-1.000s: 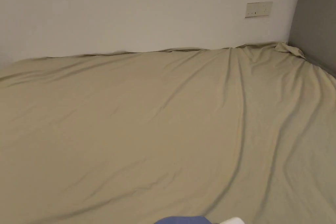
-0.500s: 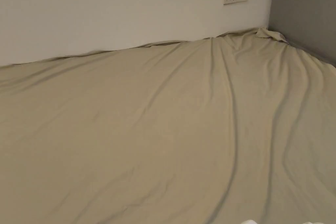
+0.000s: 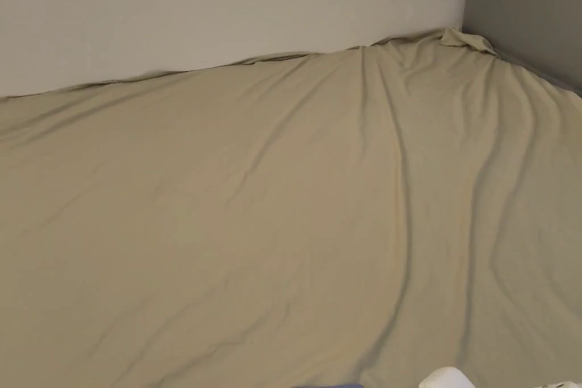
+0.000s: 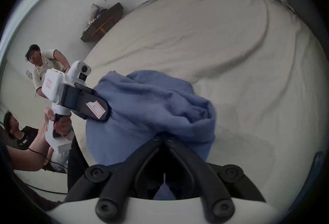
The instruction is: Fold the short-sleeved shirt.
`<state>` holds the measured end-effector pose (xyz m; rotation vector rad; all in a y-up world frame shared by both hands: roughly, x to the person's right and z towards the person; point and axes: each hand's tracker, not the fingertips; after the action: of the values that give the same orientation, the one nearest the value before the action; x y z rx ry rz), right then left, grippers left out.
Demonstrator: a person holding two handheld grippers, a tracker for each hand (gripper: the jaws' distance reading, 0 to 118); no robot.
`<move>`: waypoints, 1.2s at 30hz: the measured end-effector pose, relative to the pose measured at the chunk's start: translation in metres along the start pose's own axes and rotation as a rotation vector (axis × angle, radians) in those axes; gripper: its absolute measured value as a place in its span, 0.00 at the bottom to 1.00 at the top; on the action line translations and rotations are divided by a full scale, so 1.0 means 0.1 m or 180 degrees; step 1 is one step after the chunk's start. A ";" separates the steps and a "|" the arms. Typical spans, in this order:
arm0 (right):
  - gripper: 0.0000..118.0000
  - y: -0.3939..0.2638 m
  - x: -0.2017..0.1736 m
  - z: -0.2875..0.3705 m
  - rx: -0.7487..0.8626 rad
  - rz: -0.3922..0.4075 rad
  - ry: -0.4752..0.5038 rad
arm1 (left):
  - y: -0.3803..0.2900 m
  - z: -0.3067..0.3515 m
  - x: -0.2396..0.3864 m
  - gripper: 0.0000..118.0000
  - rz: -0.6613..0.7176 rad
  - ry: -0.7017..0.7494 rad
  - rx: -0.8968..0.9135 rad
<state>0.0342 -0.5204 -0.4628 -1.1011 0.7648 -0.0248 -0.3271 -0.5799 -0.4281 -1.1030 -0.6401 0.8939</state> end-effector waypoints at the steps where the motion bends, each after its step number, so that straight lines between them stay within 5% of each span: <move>1: 0.02 0.01 -0.04 0.09 0.0082 -0.0012 -0.0009 | 0.01 0.12 -0.04 0.37 0.0006 -0.0007 -0.0013; 7: 0.02 0.08 -0.40 0.40 0.0337 0.0095 -0.0081 | 0.18 1.34 -0.34 0.36 -0.0014 0.0488 0.0201; 16: 0.02 0.26 -0.98 0.20 0.0394 0.0280 0.0040 | 0.26 3.45 -0.89 0.36 0.0304 0.1969 0.0521; 20: 0.02 0.31 -1.17 0.03 0.0298 0.0428 0.0092 | 0.23 3.91 -1.03 0.36 0.0555 0.2478 0.0543; 23: 0.02 0.31 -1.25 -0.04 0.0244 0.0498 0.0121 | 0.18 3.98 -1.17 0.37 0.0887 0.2378 0.0684; 25: 0.02 0.30 -1.26 0.00 0.0237 0.0541 0.0128 | -0.01 3.98 -1.04 0.75 0.0950 0.2597 0.1044; 31: 0.02 0.40 -1.20 0.58 0.0621 0.0698 -0.0087 | -0.58 4.34 -0.05 0.77 0.0632 0.2144 0.2699; 32: 0.02 0.42 -1.18 0.72 0.0734 0.0727 -0.0124 | -0.63 4.33 0.19 0.75 0.0478 0.2182 0.2898; 33: 0.02 0.45 -1.18 0.89 0.0865 0.0745 -0.0204 | -0.67 4.30 0.47 0.58 0.0181 0.2392 0.3035; 34: 0.02 0.46 -1.18 1.09 0.1057 0.0791 -0.0335 | -0.66 4.21 0.79 0.21 -0.0117 0.2646 0.3081; 35: 0.02 0.48 -1.18 1.26 0.1233 0.0829 -0.0436 | -0.63 4.10 1.05 0.00 -0.0409 0.2958 0.3111; 36: 0.02 0.50 -1.20 1.48 0.1449 0.0862 -0.0572 | -0.65 3.96 1.34 0.00 -0.0641 0.3248 0.3297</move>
<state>0.0112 -0.3344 -0.4043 -0.5544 0.6968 0.1227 -0.5617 -0.2877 -0.2312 -0.3969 0.5353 0.2838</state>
